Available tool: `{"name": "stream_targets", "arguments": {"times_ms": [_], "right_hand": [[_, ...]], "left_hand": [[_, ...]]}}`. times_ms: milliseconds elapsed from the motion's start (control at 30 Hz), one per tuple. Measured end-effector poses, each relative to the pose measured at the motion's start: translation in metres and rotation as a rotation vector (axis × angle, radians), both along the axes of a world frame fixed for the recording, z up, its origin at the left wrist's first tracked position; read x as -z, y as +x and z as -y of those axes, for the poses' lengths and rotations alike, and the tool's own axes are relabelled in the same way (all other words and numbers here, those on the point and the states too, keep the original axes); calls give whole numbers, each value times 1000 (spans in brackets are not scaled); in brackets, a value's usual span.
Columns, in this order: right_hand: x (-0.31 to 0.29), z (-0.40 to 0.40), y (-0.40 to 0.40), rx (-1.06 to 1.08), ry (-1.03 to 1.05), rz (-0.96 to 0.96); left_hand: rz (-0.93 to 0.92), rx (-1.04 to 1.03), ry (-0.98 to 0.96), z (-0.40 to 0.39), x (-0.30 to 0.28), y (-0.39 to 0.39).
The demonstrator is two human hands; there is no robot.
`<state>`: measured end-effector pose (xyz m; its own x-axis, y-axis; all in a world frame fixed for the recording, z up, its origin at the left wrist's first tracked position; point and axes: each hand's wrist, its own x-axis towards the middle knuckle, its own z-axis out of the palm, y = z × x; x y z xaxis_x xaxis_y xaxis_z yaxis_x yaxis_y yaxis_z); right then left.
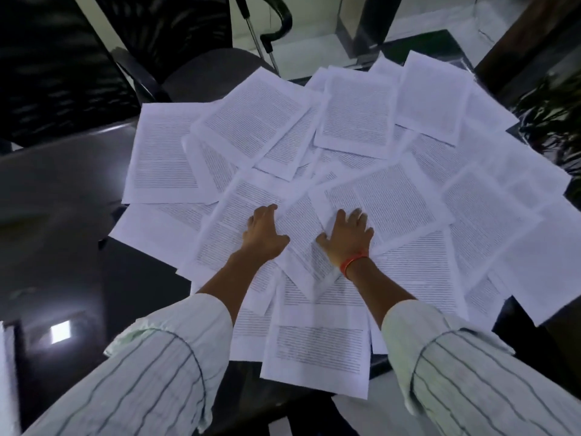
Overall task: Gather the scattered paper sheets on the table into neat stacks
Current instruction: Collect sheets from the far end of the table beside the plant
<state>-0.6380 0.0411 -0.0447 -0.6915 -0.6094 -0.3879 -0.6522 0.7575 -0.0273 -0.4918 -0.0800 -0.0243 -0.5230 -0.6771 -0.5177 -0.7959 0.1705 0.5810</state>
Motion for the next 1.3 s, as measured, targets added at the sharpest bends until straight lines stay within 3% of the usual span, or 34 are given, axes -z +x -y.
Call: {"name": "stream_targets", "arguments": {"times_ms": [167,267,333,400,467,533,600,700,767,867,967,1067,1133,1233,1300], "right_hand": [[2,5,1,-75,-8,-92],[-1,-5,-7,-132,-344,-15],[-2,-20,0,-233,-520,116],[3,-38,16,-454,-585,165],[8,-51,31,-602,-612,174],[10,-56,38,-628,-634,207],[5,-59,42,-597,-619,254],[-2,-73,37,-440,-616,274],[-4,-86,19,-232,-593,160],[-5,-120,-16,290,-518,-49],[-11,-158,-41,748,-343,-44],[-16,-176,-50,775,-85,123],[-19,-177,-52,758,-40,95],[-22,-176,-57,836,-77,50],[-23,-181,-61,866,-215,45]], "left_hand": [[-35,-171,101,-4,-7,-14],[-100,-202,244,-6,-14,-2],[-190,-303,409,-5,-18,9],[-318,-520,751,1,-21,18],[-370,-537,962,5,-22,24],[-376,-453,869,6,-15,20],[-313,-375,652,2,-9,20],[-291,-372,631,-3,-6,29],[-254,-312,681,-1,-10,44],[-109,-88,889,5,-20,72],[-62,-16,949,9,-25,82],[-234,-187,853,3,-23,69],[-291,-268,707,-2,-16,57],[-276,-273,576,-10,-6,47],[-282,-261,581,-16,-6,47]]}}
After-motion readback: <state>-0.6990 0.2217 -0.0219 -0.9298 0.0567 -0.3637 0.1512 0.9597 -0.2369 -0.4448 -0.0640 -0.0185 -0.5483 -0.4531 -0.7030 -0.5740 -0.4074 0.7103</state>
